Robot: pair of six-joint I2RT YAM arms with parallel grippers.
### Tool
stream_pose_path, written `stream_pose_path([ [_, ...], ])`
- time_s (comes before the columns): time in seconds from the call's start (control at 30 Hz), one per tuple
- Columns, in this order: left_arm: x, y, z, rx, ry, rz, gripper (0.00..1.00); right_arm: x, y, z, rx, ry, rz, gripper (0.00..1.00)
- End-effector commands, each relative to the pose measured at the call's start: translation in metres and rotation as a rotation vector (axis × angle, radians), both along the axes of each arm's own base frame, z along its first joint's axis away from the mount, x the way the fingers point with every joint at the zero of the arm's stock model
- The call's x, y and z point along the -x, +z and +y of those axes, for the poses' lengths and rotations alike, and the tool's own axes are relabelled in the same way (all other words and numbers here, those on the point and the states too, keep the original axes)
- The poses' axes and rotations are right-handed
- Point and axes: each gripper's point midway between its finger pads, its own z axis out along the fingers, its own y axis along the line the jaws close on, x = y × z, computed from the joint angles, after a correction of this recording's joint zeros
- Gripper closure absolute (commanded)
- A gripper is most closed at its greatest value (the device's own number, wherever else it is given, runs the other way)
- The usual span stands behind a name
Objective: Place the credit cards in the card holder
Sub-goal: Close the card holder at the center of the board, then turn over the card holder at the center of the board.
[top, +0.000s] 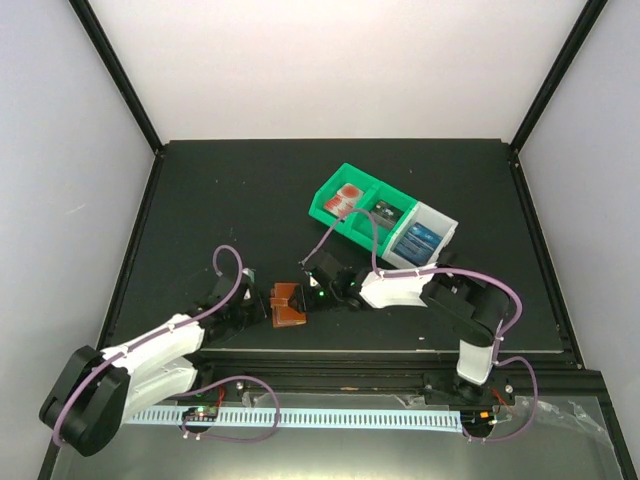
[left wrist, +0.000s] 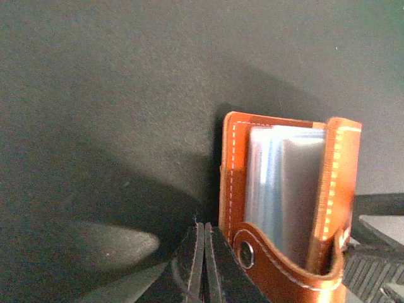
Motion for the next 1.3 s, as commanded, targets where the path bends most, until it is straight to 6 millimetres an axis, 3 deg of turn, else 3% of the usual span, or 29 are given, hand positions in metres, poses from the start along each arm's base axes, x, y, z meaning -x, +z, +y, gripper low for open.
stream_pose_path([
  [0.0, 0.0, 0.004, -0.014, 0.073, -0.048, -0.009, 0.98, 0.004, -0.014, 0.0, 0.015, -0.04, 0.08, 0.51],
  [0.23, 0.002, 0.001, -0.02, 0.1, -0.069, 0.003, 0.98, 0.016, -0.015, 0.011, -0.097, -0.012, 0.166, 0.48],
  [0.47, 0.004, 0.0, -0.024, 0.122, -0.084, 0.006, 0.99, 0.024, 0.01, 0.027, -0.306, 0.047, 0.209, 0.49],
  [0.53, 0.004, 0.001, -0.024, 0.125, -0.086, 0.004, 0.98, 0.023, 0.016, 0.028, -0.328, 0.049, 0.195, 0.54],
  [0.67, 0.002, 0.007, -0.024, 0.125, -0.083, -0.018, 0.98, 0.014, 0.023, 0.015, -0.318, 0.005, 0.135, 0.73],
  [0.83, -0.004, 0.016, -0.012, 0.075, -0.044, -0.06, 0.89, -0.002, 0.033, -0.016, -0.22, -0.043, 0.024, 0.86],
  [0.93, -0.008, 0.026, -0.006, 0.045, -0.025, -0.092, 0.79, -0.017, 0.042, -0.044, -0.051, -0.064, -0.111, 0.88],
  [1.07, -0.013, 0.042, -0.007, 0.053, -0.035, -0.143, 0.69, -0.036, 0.042, -0.108, 0.325, -0.146, -0.24, 0.91],
  [1.27, -0.021, 0.061, -0.011, 0.072, -0.042, -0.185, 0.65, -0.047, 0.066, -0.192, 0.744, -0.254, -0.356, 0.92],
])
